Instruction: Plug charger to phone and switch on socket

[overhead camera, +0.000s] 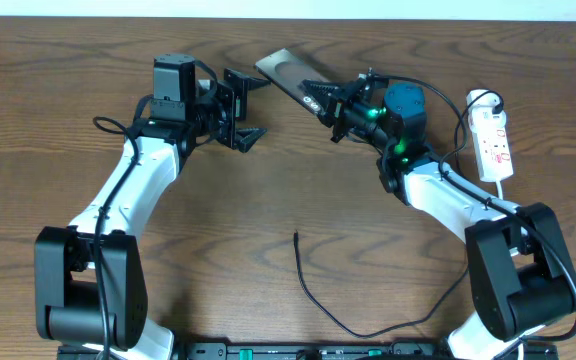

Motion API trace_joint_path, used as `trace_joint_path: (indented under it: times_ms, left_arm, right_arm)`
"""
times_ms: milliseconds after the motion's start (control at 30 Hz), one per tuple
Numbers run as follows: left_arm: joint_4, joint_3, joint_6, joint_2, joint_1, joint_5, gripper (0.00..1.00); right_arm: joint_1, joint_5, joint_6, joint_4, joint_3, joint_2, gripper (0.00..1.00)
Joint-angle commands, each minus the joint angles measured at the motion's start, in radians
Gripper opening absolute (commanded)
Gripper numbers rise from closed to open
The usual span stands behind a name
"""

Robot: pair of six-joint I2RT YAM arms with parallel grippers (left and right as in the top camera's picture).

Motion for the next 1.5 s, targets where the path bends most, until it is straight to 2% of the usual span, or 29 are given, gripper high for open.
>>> trace_joint_path:
  times_ms: [0, 200, 533, 767, 967, 1233, 1400, 1467]
  left_arm:
    - [0.087, 0.029, -0.058, -0.02, -0.003, -0.026, 0.91]
    - [0.23, 0.029, -0.071, -0.02, -0.003, -0.012, 0.91]
    - [0.229, 0.029, -0.07, -0.02, -0.004, 0.053, 0.91]
    - [0.229, 0.029, -0.062, -0.02, -0.003, 0.01, 0.91]
    - [0.229, 0.029, 0.005, -0.02, -0.003, -0.083, 0.91]
    - [0.229, 0.029, 0.119, -0.02, -0.003, -0.124, 0.9]
    - [0.229, 0.029, 0.186, -0.02, -0.003, -0.156, 0.49]
    - [0.229, 0.029, 0.186, -0.02, -0.003, -0.158, 0.37]
  right_arm:
    - [0.041, -0.037, 0.089, 0.009, 0.016, -0.003, 0.02]
    - [0.043, -0.002, 0.087, 0.009, 0.016, -0.003, 0.02]
    - [0.019, 0.174, 0.061, 0.009, 0.016, -0.003, 0.01]
    - [0.011, 0.131, 0.062, 0.009, 0.016, -0.003, 0.01]
    - [0.06, 0.076, 0.062, 0.01, 0.016, -0.003, 0.01]
    - [0.112, 0.034, 0.062, 0.03, 0.016, -0.003, 0.02]
    - [0.122, 0.018, 0.061, 0.035, 0.016, -0.003, 0.01]
    - [0.124, 0.014, 0.061, 0.035, 0.016, -0.003, 0.01]
